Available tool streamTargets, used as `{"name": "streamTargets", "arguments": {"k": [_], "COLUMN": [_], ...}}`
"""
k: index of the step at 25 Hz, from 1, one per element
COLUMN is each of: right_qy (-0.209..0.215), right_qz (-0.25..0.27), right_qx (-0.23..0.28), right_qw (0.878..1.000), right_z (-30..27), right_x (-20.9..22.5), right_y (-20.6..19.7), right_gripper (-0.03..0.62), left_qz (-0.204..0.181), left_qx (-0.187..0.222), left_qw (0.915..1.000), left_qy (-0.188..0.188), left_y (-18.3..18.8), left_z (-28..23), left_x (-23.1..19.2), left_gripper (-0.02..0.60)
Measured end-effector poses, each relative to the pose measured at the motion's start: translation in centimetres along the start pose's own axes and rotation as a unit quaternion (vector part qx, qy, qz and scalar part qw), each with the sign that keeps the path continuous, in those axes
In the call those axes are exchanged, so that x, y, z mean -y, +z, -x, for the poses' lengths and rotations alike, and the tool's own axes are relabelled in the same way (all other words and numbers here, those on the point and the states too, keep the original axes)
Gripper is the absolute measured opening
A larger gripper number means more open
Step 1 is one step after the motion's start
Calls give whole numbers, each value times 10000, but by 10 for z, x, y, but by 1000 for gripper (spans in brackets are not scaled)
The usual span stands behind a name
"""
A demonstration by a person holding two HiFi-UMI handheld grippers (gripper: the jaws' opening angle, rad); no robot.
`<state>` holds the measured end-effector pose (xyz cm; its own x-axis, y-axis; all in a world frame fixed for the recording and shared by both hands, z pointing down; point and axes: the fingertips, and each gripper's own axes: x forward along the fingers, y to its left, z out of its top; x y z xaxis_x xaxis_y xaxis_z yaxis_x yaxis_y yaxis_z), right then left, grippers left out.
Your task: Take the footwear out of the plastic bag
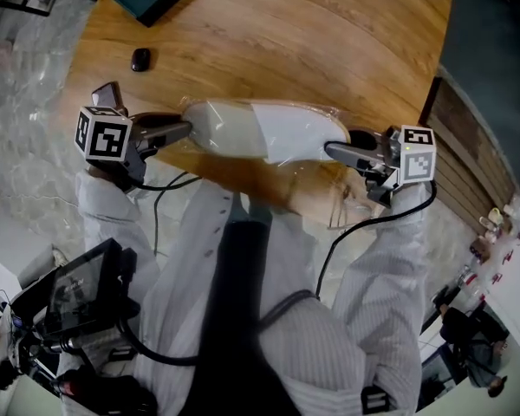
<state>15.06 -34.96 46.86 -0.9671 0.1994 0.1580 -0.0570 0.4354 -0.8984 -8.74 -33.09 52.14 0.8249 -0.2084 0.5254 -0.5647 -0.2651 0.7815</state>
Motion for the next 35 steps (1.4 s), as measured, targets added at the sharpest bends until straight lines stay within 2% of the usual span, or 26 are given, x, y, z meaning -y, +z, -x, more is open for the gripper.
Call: {"name": "streamTargets", "arguments": {"k": [3, 5, 13, 16, 18, 22, 27, 30, 35], "right_qy": [-232, -295, 18, 79, 72, -35, -411, -818, -1596], "right_qz": [506, 642, 507, 434, 407, 432, 457, 532, 514], "right_qx": [264, 434, 990, 1159, 1290, 1450, 1722, 1889, 2387], "right_qw": [9981, 9966, 9938, 9923, 9908, 9885, 9831, 9771, 9565], "right_z": [8, 19, 41, 48, 56, 68, 95, 116, 154], "right_x": [-51, -66, -72, -71, -70, -70, -71, -70, -67], "right_y": [16, 22, 30, 30, 31, 35, 39, 40, 39], "right_gripper": [120, 93, 87, 89, 87, 83, 81, 81, 81], "left_qz": [-418, -640, -1169, -1290, -1371, -1423, -1334, -1256, -1121], "left_qx": [295, 421, 656, 719, 738, 781, 956, 1107, 1412], "left_qw": [9986, 9969, 9900, 9884, 9874, 9866, 9864, 9853, 9792], "left_qy": [-96, -155, -443, -358, -272, -188, 75, 340, 929], "left_y": [10, 16, 30, 32, 33, 38, 41, 43, 49], "left_z": [34, 42, 52, 55, 57, 61, 72, 84, 105], "left_x": [46, 66, 98, 99, 98, 100, 90, 78, 62], "left_gripper": [101, 98, 77, 57, 11, 8, 5, 5, 5]}}
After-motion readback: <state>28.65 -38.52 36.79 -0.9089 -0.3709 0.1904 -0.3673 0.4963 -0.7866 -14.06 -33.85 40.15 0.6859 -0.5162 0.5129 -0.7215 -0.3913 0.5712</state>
